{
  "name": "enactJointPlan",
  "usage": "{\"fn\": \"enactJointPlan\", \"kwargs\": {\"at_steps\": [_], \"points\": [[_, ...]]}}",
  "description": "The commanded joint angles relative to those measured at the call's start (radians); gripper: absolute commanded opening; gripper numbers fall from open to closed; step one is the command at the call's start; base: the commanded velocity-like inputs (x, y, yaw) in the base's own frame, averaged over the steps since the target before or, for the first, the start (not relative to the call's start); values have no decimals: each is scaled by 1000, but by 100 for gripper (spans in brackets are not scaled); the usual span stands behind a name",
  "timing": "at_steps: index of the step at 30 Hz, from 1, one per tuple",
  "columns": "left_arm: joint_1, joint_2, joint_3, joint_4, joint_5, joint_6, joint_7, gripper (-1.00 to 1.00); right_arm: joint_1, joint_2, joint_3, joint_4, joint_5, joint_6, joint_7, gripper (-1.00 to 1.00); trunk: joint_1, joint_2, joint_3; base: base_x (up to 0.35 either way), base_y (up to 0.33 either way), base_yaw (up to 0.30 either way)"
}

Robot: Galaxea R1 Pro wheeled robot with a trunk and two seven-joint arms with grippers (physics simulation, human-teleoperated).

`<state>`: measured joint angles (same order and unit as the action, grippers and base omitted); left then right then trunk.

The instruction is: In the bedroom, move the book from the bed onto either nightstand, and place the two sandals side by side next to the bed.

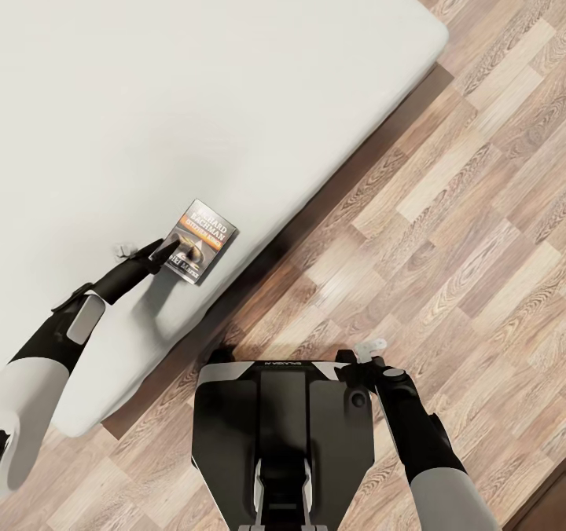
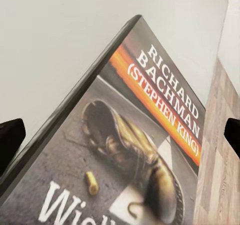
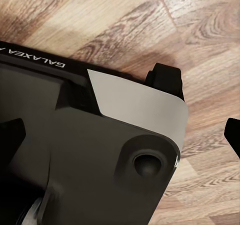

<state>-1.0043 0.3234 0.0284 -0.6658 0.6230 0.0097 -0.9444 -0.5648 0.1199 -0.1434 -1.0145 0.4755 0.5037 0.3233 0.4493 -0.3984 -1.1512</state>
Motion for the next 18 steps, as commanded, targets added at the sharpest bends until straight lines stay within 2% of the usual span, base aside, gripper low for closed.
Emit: {"fn": "enactJointPlan", "kwargs": {"at_steps": [1,18], "points": [[0,0,-1,0,4,1,-4,100,0,1,-4,-2,11,3,10,100,1,-2,-1,0,0,0],[0,0,0,-25,4,3,-5,100,0,1,-4,-1,10,3,10,100,1,-2,-1,0,0,0]]}}
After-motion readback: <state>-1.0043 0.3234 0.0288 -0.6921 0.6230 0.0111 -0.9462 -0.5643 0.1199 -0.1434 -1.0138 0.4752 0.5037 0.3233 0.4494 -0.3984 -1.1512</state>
